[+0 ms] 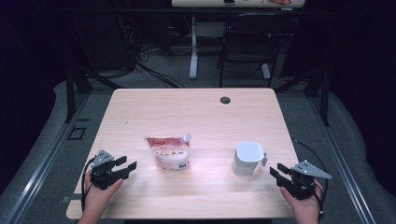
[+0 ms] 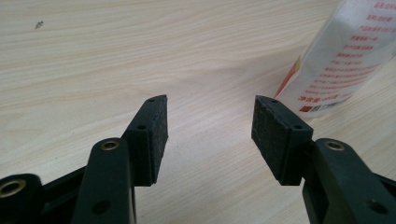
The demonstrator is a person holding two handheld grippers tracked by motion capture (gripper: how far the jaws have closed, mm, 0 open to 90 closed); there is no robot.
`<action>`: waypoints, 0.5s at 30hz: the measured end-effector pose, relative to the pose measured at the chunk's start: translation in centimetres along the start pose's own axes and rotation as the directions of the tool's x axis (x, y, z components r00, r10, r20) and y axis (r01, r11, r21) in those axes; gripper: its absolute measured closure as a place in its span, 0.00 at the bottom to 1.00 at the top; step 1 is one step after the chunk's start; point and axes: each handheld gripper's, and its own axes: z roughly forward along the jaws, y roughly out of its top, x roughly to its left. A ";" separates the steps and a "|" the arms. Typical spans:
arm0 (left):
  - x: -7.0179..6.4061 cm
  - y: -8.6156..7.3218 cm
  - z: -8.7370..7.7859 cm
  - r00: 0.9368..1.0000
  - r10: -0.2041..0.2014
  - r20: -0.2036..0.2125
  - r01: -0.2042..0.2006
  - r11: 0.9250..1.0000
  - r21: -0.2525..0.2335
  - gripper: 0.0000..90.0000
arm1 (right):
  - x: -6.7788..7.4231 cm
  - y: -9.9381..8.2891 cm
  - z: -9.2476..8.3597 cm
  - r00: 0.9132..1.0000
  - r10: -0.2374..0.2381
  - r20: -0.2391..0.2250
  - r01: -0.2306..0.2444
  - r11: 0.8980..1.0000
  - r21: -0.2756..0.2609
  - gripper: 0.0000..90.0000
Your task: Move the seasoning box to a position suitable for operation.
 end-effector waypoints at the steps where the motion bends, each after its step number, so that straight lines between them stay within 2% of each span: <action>1: 0.0 0.0 0.0 1.000 -0.003 0.004 0.003 1.000 -0.002 0.51 | 0.1 0.0 0.1 1.000 -0.007 0.010 0.007 1.000 0.004 0.67; 9: 0.3 0.1 0.0 1.000 0.008 0.004 -0.008 1.000 -0.011 0.58 | 0.6 0.1 0.4 1.000 -0.023 0.017 0.023 0.999 -0.035 0.59; 12: 0.3 0.1 0.0 1.000 0.007 0.010 -0.007 1.000 -0.003 0.59 | 0.6 0.1 0.9 0.999 -0.025 0.028 0.026 1.000 -0.011 0.60; 15: 0.3 0.0 -0.2 1.000 0.020 0.007 -0.020 1.000 -0.004 0.59 | 0.5 0.2 1.4 1.000 -0.024 0.003 0.024 1.000 -0.008 0.65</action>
